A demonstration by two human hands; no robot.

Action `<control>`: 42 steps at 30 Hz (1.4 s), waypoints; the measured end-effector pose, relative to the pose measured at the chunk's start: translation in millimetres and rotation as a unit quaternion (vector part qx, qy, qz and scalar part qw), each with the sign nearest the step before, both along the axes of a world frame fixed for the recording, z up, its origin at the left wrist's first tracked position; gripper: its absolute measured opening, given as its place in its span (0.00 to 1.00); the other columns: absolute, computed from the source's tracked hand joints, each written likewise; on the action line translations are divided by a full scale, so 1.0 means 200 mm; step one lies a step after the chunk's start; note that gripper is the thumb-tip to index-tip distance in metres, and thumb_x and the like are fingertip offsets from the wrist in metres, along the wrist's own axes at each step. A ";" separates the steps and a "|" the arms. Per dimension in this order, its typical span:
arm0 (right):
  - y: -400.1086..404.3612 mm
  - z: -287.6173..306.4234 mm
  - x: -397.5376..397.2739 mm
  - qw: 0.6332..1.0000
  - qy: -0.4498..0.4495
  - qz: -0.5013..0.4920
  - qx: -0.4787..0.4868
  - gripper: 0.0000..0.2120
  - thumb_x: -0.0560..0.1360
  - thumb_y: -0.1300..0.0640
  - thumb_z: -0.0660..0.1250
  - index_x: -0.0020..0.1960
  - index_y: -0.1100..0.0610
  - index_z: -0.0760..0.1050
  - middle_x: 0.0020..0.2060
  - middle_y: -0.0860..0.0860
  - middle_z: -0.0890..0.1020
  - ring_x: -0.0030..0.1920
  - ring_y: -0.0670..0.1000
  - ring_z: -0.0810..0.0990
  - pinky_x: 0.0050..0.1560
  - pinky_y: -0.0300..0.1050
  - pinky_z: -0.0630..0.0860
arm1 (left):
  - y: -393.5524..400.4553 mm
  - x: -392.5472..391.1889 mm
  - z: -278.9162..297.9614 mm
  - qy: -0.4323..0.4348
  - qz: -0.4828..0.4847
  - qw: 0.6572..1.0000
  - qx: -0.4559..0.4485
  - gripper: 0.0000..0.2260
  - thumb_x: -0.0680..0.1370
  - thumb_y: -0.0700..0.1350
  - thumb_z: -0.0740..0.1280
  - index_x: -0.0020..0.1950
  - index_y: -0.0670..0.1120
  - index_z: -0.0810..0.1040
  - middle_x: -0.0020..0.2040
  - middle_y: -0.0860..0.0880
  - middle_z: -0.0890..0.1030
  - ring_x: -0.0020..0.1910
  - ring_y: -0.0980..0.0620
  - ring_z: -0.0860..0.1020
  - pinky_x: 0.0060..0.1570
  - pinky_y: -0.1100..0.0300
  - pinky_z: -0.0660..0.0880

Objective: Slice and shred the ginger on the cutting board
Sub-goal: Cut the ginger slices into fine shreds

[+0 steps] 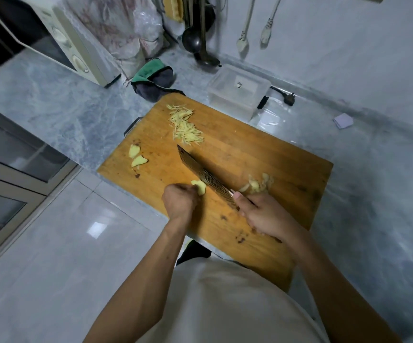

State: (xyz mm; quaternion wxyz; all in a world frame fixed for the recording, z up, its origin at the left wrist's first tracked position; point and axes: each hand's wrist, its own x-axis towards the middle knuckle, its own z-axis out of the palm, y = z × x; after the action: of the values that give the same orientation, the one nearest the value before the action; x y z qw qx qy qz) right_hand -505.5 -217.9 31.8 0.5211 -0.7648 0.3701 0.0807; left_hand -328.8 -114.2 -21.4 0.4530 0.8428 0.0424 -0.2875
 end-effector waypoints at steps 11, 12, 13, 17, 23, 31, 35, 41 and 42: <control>0.09 -0.02 0.03 0.998 -0.009 -0.015 -0.060 0.27 0.82 0.36 0.54 0.34 0.55 0.66 0.27 0.49 0.69 0.27 0.48 0.68 0.32 0.47 0.65 | 0.19 0.14 -0.02 -0.312 -0.370 0.875 0.000 0.12 0.77 0.37 0.68 0.59 0.46 0.83 0.58 0.50 0.81 0.54 0.55 0.77 0.60 0.65 0.71; 0.08 -0.03 0.03 0.998 -0.008 -0.016 -0.055 0.27 0.82 0.36 0.54 0.35 0.55 0.67 0.27 0.50 0.69 0.27 0.49 0.69 0.31 0.47 0.65 | 0.18 0.17 -0.02 -0.334 -0.426 0.841 0.007 0.14 0.77 0.36 0.67 0.61 0.47 0.82 0.62 0.49 0.79 0.58 0.53 0.76 0.61 0.63 0.71; 0.08 -0.03 0.04 0.999 -0.008 -0.019 -0.048 0.27 0.82 0.35 0.54 0.36 0.55 0.68 0.27 0.51 0.69 0.27 0.50 0.69 0.31 0.48 0.65 | 0.17 0.20 -0.02 -0.342 -0.475 0.811 0.014 0.16 0.77 0.37 0.66 0.63 0.47 0.81 0.65 0.49 0.78 0.61 0.51 0.76 0.62 0.60 0.72; 0.06 -0.03 0.04 0.999 -0.008 -0.021 -0.025 0.28 0.81 0.33 0.53 0.37 0.55 0.69 0.28 0.52 0.69 0.26 0.50 0.67 0.31 0.48 0.65 | 0.12 0.25 0.01 -0.339 -0.586 0.734 0.051 0.17 0.78 0.39 0.66 0.65 0.50 0.80 0.69 0.52 0.76 0.65 0.50 0.75 0.64 0.57 0.73; 0.06 -0.03 0.04 0.999 -0.003 -0.030 -0.017 0.28 0.81 0.33 0.54 0.38 0.55 0.70 0.28 0.51 0.70 0.25 0.49 0.68 0.32 0.48 0.67 | 0.09 0.33 0.04 -0.333 -0.637 0.693 0.055 0.14 0.79 0.41 0.67 0.64 0.48 0.81 0.67 0.51 0.76 0.63 0.51 0.76 0.65 0.62 0.70; 0.06 -0.01 0.05 0.999 -0.010 -0.052 0.002 0.27 0.81 0.34 0.55 0.40 0.56 0.71 0.28 0.53 0.71 0.26 0.51 0.70 0.30 0.47 0.68 | 0.10 0.25 0.05 -0.309 -0.552 0.767 0.112 0.15 0.80 0.50 0.67 0.64 0.48 0.78 0.60 0.47 0.77 0.56 0.45 0.78 0.54 0.61 0.72; 0.08 -0.02 0.06 0.998 -0.016 -0.066 -0.014 0.31 0.81 0.34 0.55 0.41 0.62 0.73 0.30 0.54 0.71 0.28 0.50 0.69 0.33 0.49 0.68 | 0.12 0.11 0.00 -0.306 -0.376 0.862 0.144 0.16 0.77 0.52 0.69 0.62 0.47 0.77 0.52 0.45 0.78 0.49 0.41 0.78 0.45 0.54 0.76; 0.10 -0.01 0.05 0.997 -0.021 -0.079 -0.007 0.34 0.82 0.35 0.54 0.45 0.69 0.73 0.31 0.54 0.72 0.28 0.51 0.70 0.33 0.48 0.69 | 0.07 0.18 -0.03 -0.290 -0.478 0.829 0.030 0.13 0.75 0.40 0.72 0.59 0.43 0.81 0.65 0.45 0.77 0.61 0.45 0.75 0.59 0.62 0.70; 0.10 0.00 0.04 0.996 -0.022 -0.081 -0.005 0.33 0.82 0.36 0.54 0.43 0.66 0.73 0.30 0.54 0.72 0.27 0.49 0.71 0.31 0.46 0.70 | 0.06 0.22 -0.01 -0.293 -0.527 0.797 0.030 0.13 0.75 0.40 0.71 0.60 0.45 0.80 0.64 0.46 0.77 0.62 0.45 0.74 0.60 0.60 0.71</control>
State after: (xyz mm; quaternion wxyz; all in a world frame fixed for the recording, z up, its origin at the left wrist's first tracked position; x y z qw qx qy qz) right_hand -497.1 -198.8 31.0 0.5300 -0.7365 0.4198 0.0194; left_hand -284.0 -101.3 -24.3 0.1966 0.7918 -0.5347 -0.2200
